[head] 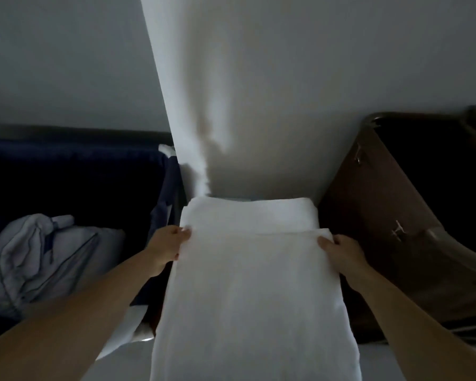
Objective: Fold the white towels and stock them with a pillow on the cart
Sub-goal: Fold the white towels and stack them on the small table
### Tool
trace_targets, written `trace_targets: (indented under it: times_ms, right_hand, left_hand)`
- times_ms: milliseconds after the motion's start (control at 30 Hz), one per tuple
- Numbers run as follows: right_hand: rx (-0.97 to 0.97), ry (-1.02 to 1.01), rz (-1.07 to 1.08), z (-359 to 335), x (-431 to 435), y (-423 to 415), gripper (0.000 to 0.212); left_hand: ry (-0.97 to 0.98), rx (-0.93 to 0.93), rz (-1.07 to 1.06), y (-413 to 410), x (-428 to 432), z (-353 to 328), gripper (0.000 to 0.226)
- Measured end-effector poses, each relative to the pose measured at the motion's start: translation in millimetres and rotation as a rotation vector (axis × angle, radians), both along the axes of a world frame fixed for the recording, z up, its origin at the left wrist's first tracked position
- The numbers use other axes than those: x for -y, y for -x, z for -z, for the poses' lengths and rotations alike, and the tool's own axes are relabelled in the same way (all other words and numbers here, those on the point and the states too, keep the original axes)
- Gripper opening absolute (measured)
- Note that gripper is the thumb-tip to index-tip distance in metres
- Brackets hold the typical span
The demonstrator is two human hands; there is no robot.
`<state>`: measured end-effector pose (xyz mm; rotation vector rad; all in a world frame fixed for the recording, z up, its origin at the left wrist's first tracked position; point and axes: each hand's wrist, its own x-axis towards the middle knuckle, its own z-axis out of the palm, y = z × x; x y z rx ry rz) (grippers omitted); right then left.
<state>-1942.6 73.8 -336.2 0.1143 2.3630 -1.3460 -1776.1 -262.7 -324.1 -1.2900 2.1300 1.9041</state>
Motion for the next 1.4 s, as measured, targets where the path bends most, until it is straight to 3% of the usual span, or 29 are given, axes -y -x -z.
trace_targets:
  times_ms: [133, 233, 433, 600, 733, 833, 933, 1000, 1133, 1400]
  right_hand:
    - [-0.008, -0.005, 0.028, 20, 3, 3, 0.019]
    - [0.02, 0.016, 0.026, 18, 3, -3, 0.019]
    - [-0.077, 0.057, 0.03, -14, 18, 0, 0.018]
    - [-0.052, 0.156, 0.096, -32, 64, 61, 0.015]
    - [-0.045, 0.017, 0.142, -8, 89, 96, 0.034]
    - [-0.092, -0.089, 0.195, 19, 93, 82, 0.03]
    - [-0.218, -0.164, 0.199, 25, 87, 71, 0.027]
    - [-0.213, -0.221, 0.154, 20, 78, 66, 0.042]
    - [-0.083, -0.233, 0.126, 5, 57, 35, 0.07]
    - [0.076, -0.264, 0.095, -7, 17, -34, 0.049]
  left_hand:
    - [0.015, 0.086, -0.031, 3, -5, 41, 0.017]
    - [0.02, 0.113, -0.019, -1, -2, 48, 0.022]
    - [0.081, -0.064, -0.17, 5, 2, 23, 0.024]
    - [0.192, -0.125, -0.216, 67, 44, 5, 0.022]
    - [0.087, 0.002, -0.118, 108, 54, 34, 0.022]
    - [0.278, 0.126, -0.086, 108, 47, 52, 0.029]
    - [0.396, 0.044, -0.06, 101, 38, 53, 0.027]
    - [0.306, -0.053, -0.094, 93, 36, 53, 0.027]
    - [0.091, -0.079, -0.15, 71, 40, 54, 0.065]
    - [-0.051, 0.029, -0.123, 11, 23, 57, 0.073]
